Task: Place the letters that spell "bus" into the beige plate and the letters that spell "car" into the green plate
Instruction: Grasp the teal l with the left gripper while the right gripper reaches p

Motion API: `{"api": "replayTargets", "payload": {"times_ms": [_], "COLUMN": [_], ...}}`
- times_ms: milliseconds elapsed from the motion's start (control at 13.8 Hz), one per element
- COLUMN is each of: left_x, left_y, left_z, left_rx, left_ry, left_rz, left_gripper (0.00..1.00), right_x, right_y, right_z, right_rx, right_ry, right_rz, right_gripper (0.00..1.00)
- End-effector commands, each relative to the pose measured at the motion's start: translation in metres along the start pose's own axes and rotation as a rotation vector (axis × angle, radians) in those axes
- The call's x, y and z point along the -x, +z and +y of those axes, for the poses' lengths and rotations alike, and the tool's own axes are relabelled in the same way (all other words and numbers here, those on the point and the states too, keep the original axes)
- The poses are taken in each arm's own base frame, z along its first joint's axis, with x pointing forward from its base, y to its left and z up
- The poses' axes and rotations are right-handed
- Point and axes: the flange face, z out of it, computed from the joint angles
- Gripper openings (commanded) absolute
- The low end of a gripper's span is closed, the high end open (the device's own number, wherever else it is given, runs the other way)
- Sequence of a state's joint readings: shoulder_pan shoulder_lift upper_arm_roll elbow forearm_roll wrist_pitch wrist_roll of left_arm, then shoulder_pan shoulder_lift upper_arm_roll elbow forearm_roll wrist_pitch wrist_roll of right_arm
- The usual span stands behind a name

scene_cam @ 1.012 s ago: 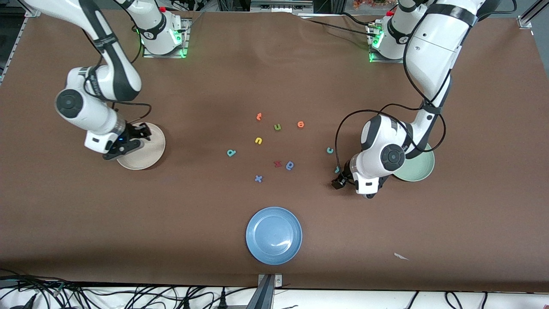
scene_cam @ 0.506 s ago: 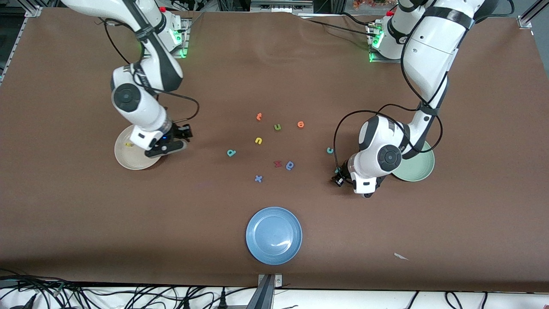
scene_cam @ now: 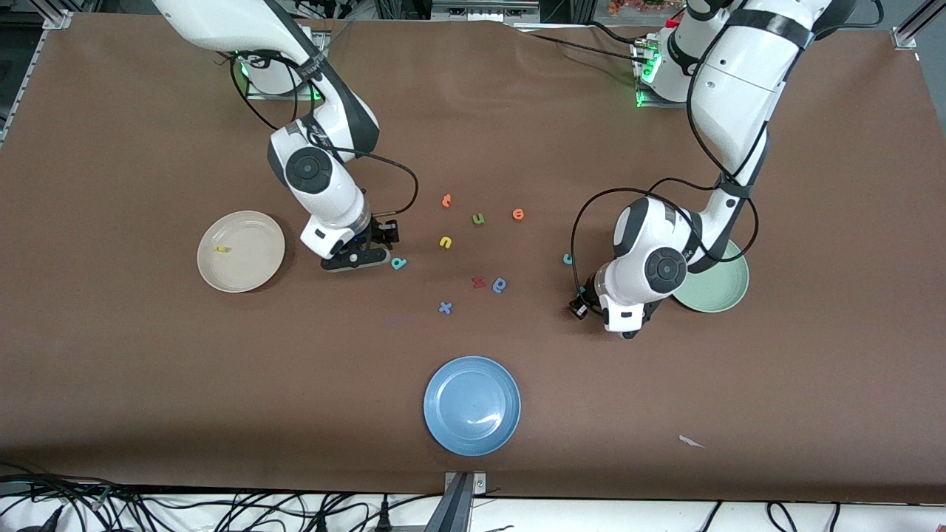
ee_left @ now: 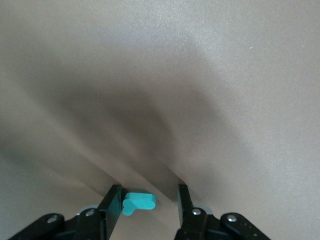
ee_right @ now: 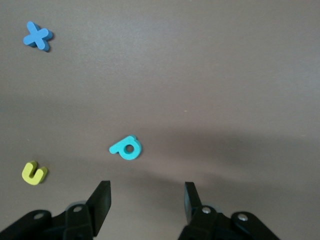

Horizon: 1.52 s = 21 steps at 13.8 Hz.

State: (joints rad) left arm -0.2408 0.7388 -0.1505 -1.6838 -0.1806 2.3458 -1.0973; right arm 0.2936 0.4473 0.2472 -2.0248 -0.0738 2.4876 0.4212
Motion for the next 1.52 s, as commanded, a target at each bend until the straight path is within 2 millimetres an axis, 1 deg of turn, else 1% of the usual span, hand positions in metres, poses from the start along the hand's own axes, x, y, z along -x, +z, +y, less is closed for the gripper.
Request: {"api": "replayTargets", "payload": {"times_ms": [0, 145, 289, 362, 506, 579, 651, 723, 868, 940, 1012, 1085, 1229, 1302, 1374, 1446], "left_x": [0.010, 0.010, 0.010, 0.011, 0.011, 0.009, 0.003, 0.002, -0.021, -0.028, -0.032, -0.039, -0.058, -0.071, -0.082, -0.088], "left_y": [0.008, 0.008, 0.009, 0.009, 0.007, 0.003, -0.004, -0.021, -0.061, -0.080, -0.097, -0.109, -0.120, -0.122, -0.121, -0.115], "left_z": [0.000, 0.000, -0.002, -0.002, -0.004, -0.004, -0.005, -0.006, -0.022, -0.031, -0.040, -0.050, -0.074, -0.087, -0.101, -0.109], "left_rx": [-0.028, -0.036, -0.048, -0.058, -0.070, -0.074, -0.079, -0.082, -0.100, -0.116, -0.135, -0.155, -0.195, -0.215, -0.267, -0.327], "left_ry": [-0.008, -0.005, 0.003, 0.007, 0.028, 0.038, 0.044, 0.069, 0.134, 0.171, 0.210, 0.243, 0.307, 0.339, 0.377, 0.411], "left_rz": [-0.022, -0.025, -0.028, -0.034, -0.040, -0.042, -0.047, -0.051, -0.082, -0.102, -0.125, -0.152, -0.216, -0.239, -0.235, -0.210], "left_gripper": [0.47, 0.36, 0.29, 0.23, 0.11, 0.09, 0.09, 0.09, 0.09, 0.09, 0.09, 0.09, 0.09, 0.10, 0.10, 0.12], "right_x": [-0.002, -0.001, 0.005, 0.006, 0.006, 0.005, 0.000, -0.005, -0.006, -0.004, -0.004, -0.004, -0.004, -0.005, -0.005, -0.005], "right_y": [0.018, 0.028, 0.037, 0.041, 0.044, 0.044, 0.039, 0.038, 0.044, 0.047, 0.047, 0.047, 0.048, 0.048, 0.048, 0.049], "right_z": [-0.019, -0.027, -0.033, -0.035, -0.036, -0.036, -0.038, -0.040, -0.049, -0.053, -0.053, -0.053, -0.054, -0.053, -0.053, -0.051], "right_rx": [-0.005, 0.018, 0.050, 0.063, 0.067, 0.065, 0.058, 0.051, 0.049, 0.049, 0.049, 0.050, 0.047, 0.048, 0.048, 0.051], "right_ry": [0.011, 0.020, 0.022, 0.027, 0.023, 0.025, 0.028, 0.032, 0.032, 0.026, 0.025, 0.016, 0.011, 0.011, 0.011, 0.009], "right_rz": [0.024, 0.036, 0.042, 0.044, 0.057, 0.057, 0.069, 0.074, 0.075, 0.073, 0.073, 0.081, 0.087, 0.089, 0.089, 0.088], "right_gripper": [0.67, 0.67, 0.67, 0.67, 0.67, 0.67, 0.67, 0.67, 0.67, 0.67, 0.67, 0.67, 0.67, 0.67, 0.67, 0.67]}}
